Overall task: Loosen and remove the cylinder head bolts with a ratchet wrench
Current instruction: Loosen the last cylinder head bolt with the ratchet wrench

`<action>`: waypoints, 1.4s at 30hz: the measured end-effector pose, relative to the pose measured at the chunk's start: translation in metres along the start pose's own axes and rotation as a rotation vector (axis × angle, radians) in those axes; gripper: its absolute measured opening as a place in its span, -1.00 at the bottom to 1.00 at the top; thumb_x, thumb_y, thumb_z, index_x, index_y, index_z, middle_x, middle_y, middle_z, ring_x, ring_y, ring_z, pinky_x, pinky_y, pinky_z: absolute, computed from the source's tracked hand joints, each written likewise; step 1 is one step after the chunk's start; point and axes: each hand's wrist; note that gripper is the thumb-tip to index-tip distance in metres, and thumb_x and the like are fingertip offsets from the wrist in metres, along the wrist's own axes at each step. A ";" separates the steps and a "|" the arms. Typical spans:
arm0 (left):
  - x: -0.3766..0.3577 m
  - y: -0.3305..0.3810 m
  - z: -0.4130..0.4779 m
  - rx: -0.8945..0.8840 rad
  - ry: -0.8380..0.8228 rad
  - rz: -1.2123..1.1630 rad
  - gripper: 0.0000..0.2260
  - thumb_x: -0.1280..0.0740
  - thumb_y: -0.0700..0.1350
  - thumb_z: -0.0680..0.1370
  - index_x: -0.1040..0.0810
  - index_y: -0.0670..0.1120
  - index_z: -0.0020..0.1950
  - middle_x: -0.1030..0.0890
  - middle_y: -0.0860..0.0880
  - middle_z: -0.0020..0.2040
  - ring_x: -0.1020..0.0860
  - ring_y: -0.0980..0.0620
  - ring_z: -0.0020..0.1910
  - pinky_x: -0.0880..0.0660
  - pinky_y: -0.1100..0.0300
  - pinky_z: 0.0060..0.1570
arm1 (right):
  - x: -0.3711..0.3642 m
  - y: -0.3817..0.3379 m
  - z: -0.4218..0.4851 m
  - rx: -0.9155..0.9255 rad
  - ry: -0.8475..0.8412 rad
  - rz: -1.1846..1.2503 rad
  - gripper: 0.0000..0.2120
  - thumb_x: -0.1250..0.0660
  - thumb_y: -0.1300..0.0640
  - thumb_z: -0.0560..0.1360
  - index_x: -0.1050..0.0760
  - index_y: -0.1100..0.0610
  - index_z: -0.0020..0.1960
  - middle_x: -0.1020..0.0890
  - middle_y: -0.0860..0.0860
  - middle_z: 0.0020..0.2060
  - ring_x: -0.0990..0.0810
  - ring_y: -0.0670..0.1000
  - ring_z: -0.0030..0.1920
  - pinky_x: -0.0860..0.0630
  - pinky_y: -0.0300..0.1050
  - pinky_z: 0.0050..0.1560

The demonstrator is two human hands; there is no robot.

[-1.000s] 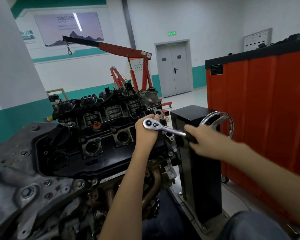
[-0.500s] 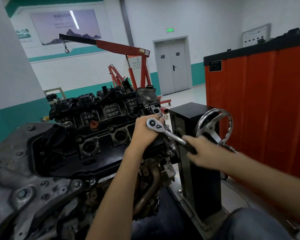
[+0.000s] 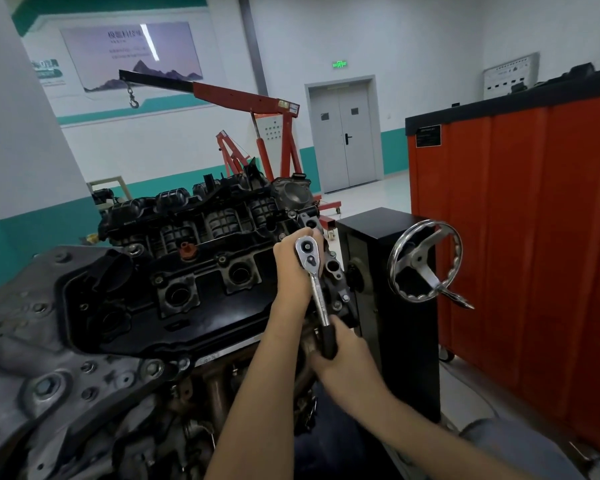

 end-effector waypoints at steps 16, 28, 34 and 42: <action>0.021 -0.007 0.005 0.028 -0.144 -0.053 -0.51 -0.30 -0.30 0.55 -0.15 -0.01 -0.46 -0.18 0.09 -0.52 -0.15 0.13 -0.46 -0.14 0.18 -0.35 | 0.125 -0.050 0.074 0.347 -0.115 -1.131 -0.82 -0.29 0.14 0.50 -0.27 -0.01 -0.07 -0.41 -0.09 -0.37 -0.50 -0.06 -0.36 -0.24 -0.32 -0.43; 0.013 -0.012 0.006 -0.046 -0.127 0.007 -0.49 -0.30 -0.35 0.54 -0.12 0.00 -0.44 -0.20 0.07 -0.56 -0.16 0.15 -0.48 -0.12 0.26 -0.40 | 0.026 -0.007 0.007 0.056 -0.061 -0.223 -0.88 -0.29 0.33 0.41 -0.45 0.17 -0.10 -0.46 -0.04 -0.43 -0.41 -0.14 -0.45 -0.39 -0.15 -0.42; 0.020 -0.014 0.009 -0.077 -0.279 0.040 -0.50 -0.35 -0.36 0.47 -0.24 0.07 -0.50 -0.32 0.14 -0.58 -0.24 0.19 -0.48 -0.21 0.27 -0.38 | 0.137 -0.042 0.070 0.278 -0.203 -1.026 -0.78 -0.32 0.22 0.47 -0.30 -0.02 -0.14 -0.47 -0.09 -0.38 -0.46 -0.12 -0.42 -0.32 -0.30 -0.41; 0.003 -0.010 0.000 -0.036 -0.031 -0.072 -0.48 -0.25 -0.44 0.46 -0.14 0.06 -0.50 -0.22 0.09 -0.59 -0.15 0.17 -0.52 -0.10 0.22 -0.42 | 0.065 -0.005 0.020 0.051 -0.086 -0.381 -0.82 -0.34 0.33 0.43 -0.42 0.08 -0.14 -0.52 0.02 -0.35 -0.48 -0.14 -0.45 -0.39 -0.22 -0.47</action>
Point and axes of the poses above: each hand's wrist, its own z-axis towards the middle knuckle, its own x-axis out of the back of the hand, y = z × x
